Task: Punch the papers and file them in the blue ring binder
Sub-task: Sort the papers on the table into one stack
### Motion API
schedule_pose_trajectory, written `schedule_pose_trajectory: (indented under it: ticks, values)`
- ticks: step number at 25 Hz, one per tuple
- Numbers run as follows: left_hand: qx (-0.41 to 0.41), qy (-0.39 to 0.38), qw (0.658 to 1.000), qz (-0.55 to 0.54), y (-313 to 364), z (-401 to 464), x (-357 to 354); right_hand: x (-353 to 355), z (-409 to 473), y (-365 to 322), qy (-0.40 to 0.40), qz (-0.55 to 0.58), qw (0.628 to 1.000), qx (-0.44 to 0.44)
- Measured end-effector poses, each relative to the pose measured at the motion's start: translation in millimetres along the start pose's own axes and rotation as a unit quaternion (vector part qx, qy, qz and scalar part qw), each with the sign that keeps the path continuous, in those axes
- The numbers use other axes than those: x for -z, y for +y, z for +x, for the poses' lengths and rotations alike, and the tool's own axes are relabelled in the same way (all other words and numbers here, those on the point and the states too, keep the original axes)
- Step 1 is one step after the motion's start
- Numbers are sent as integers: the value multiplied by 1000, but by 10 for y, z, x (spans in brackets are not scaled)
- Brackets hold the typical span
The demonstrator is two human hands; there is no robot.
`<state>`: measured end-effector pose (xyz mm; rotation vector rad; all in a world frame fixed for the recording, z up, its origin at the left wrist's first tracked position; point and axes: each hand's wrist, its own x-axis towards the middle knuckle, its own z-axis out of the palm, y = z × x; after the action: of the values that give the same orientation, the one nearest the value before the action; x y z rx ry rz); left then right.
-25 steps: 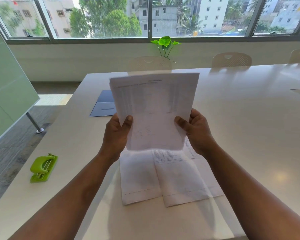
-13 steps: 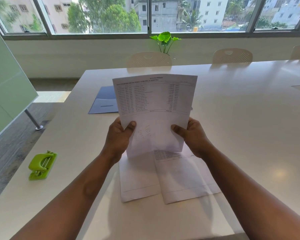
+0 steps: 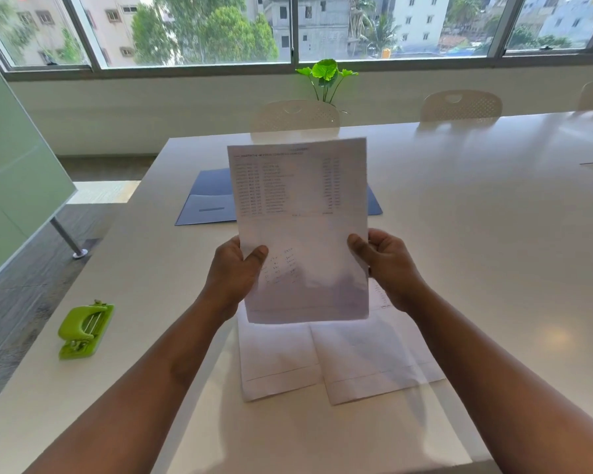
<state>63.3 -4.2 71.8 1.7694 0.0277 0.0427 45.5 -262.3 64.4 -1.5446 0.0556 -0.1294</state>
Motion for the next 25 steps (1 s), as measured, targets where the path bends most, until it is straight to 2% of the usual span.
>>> schedule_pose_trajectory:
  ticks: [3, 5, 6, 8, 10, 12, 14, 17, 22, 25]
  values:
    - [67, 8, 998, 8, -146, 42, 56, 198, 36, 70, 83, -90, 992, -31]
    - [113, 10, 993, 9, -243, 46, 47, 374, 71, 195, 120, -280, 951, -46]
    - [135, 6, 991, 10, -279, 47, 33, 437, 70, 244, 111, -382, 915, -62]
    - [167, -7, 986, 13, -320, 54, 0, 519, 64, 286, 66, -511, 851, -104]
    - [183, -13, 983, 18, -352, 76, -33, 550, 56, 273, 24, -577, 803, -145]
    - [197, -8, 980, 18, -400, 97, -63, 551, 60, 264, 1, -605, 778, -171]
    - [209, -5, 978, 13, -455, 106, -92, 543, 70, 257, -5, -608, 772, -185]
    - [217, -1, 976, 8, -527, 158, -105, 519, 79, 214, -3, -589, 785, -192]
    - [198, 3, 980, 31, -535, 257, -83, 470, 98, 174, 8, -550, 810, -204]
    - [186, -1, 981, 45, -506, 311, -51, 426, 148, 205, 8, -556, 808, -195]
